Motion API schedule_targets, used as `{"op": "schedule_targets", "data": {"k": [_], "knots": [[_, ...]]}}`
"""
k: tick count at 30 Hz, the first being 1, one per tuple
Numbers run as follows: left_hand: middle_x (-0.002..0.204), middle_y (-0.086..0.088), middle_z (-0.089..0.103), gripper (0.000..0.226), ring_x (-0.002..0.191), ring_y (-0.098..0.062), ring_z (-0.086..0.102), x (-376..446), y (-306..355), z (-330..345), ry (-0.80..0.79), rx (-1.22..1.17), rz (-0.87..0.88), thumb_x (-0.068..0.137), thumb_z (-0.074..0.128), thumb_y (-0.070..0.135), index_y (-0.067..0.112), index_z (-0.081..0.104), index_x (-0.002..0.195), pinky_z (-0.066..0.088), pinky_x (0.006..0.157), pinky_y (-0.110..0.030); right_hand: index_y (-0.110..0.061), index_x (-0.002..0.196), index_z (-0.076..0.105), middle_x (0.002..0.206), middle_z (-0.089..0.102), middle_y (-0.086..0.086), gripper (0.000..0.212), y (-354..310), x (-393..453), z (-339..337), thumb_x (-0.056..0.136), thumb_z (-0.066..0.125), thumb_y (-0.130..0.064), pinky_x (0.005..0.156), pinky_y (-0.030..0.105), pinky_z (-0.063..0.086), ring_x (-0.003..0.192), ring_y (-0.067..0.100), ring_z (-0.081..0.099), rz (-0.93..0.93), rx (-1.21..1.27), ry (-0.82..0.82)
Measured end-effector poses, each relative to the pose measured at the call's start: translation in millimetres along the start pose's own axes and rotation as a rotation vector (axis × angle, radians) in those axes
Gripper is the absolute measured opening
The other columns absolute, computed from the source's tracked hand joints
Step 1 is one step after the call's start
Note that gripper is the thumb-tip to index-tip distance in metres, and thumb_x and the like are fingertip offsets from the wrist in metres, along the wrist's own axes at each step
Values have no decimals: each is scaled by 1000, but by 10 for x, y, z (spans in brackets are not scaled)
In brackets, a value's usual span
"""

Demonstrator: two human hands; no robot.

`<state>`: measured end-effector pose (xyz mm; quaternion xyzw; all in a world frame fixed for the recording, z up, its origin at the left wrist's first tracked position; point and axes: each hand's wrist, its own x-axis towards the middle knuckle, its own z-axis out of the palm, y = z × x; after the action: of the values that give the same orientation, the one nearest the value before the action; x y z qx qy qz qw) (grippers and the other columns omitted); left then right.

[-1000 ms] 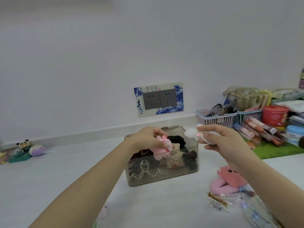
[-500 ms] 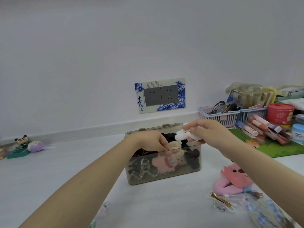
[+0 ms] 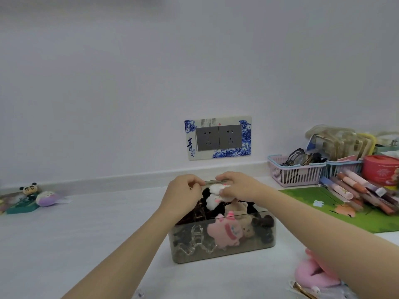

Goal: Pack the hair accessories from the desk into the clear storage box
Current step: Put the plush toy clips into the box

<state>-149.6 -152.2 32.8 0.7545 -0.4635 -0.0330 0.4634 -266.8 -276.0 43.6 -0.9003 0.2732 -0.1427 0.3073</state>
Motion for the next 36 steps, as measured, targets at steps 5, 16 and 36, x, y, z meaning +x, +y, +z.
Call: {"op": "schedule_targets", "data": {"k": [5, 16, 36], "knots": [[94, 4, 69, 27, 84, -15, 67, -38, -85, 39, -16, -39, -18, 91, 47, 11, 28, 67, 84, 48, 68, -18, -26, 117, 61, 114, 67, -3, 29, 73, 108, 74, 88, 58, -27, 85, 29, 49, 102, 21, 64, 59, -270, -105], [85, 7, 64, 25, 83, -13, 63, -49, -92, 26, -102, 12, -36, 89, 47, 14, 24, 70, 88, 45, 69, -22, -36, 107, 68, 111, 65, -14, 26, 73, 152, 112, 81, 67, -33, 77, 19, 41, 97, 7, 60, -53, -263, -72], [72, 11, 64, 15, 65, -11, 61, -938, 598, 374, -204, -142, 179, 87, 56, 21, 21, 70, 92, 54, 65, -29, -34, 127, 52, 128, 55, -6, 40, 497, -1605, -445, 88, 58, -29, 87, 19, 37, 109, 11, 52, 113, -433, 31]]}}
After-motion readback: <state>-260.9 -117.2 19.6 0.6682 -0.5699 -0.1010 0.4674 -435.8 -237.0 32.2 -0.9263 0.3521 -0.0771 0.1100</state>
